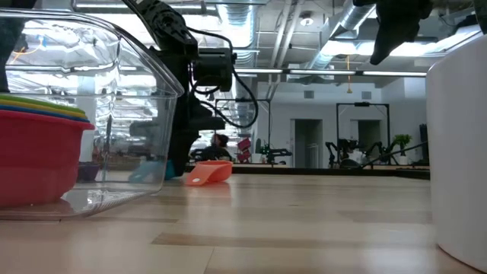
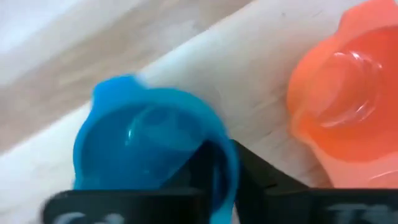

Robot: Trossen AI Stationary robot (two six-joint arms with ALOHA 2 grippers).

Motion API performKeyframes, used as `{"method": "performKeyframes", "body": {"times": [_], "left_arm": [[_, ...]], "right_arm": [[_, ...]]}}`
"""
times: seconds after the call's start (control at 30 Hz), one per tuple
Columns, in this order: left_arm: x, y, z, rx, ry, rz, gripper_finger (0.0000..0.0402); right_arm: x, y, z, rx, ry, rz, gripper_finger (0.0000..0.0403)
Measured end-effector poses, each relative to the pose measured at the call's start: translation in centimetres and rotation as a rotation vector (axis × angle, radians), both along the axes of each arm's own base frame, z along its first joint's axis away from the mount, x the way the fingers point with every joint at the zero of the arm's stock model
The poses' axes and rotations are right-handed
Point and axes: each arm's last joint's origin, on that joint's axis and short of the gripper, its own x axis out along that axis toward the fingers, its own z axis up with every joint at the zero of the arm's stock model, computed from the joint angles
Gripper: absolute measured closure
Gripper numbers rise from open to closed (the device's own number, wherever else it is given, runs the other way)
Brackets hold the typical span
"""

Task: Nest measuring cups in basket
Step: Stack the light blue measuring cup on top of the green measuring cup in the transparent bin

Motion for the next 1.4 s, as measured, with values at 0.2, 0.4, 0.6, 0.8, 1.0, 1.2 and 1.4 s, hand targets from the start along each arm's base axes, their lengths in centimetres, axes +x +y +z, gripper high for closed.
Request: {"method": "performKeyframes", "body": {"times": [0.2, 0.4, 0.6, 0.8, 1.0, 1.2, 1.4], "left_arm": [[-0.4, 0.1, 1.4, -0.002, 0.031, -0.048, 0.0398], [0.2, -0.8, 7.6, 0.034, 0.039, -0.228, 0.04], [0.6, -4.3, 14.6, 0.163, 0.016, -0.567, 0.0401], [-0.4, -10.8, 15.5, 0.261, 0.099, -0.886, 0.0401], [-2.5, -17.2, 14.5, 0.264, 0.119, -1.051, 0.0401], [-3.8, -21.8, 14.3, 0.268, 0.029, -1.175, 0.0401], [-4.1, -23.8, 12.1, 0.154, -0.078, -1.067, 0.0401]], "right_arm": [[0.0, 0.0, 0.0, 0.0, 0.0, 0.0, 0.0377], [0.0, 0.0, 0.0, 0.004, -0.004, -0.008, 0.0379], [0.2, 0.1, 0.1, 0.051, -0.046, -0.08, 0.0381], [0.7, 0.2, 0.4, 0.123, -0.125, -0.173, 0.0375], [1.1, 0.5, 0.6, 0.226, -0.208, -0.297, 0.0378], [1.5, 1.0, 0.8, 0.279, -0.264, -0.324, 0.038], [2.0, 2.0, 1.2, 0.327, -0.334, -0.29, 0.0377]]}}
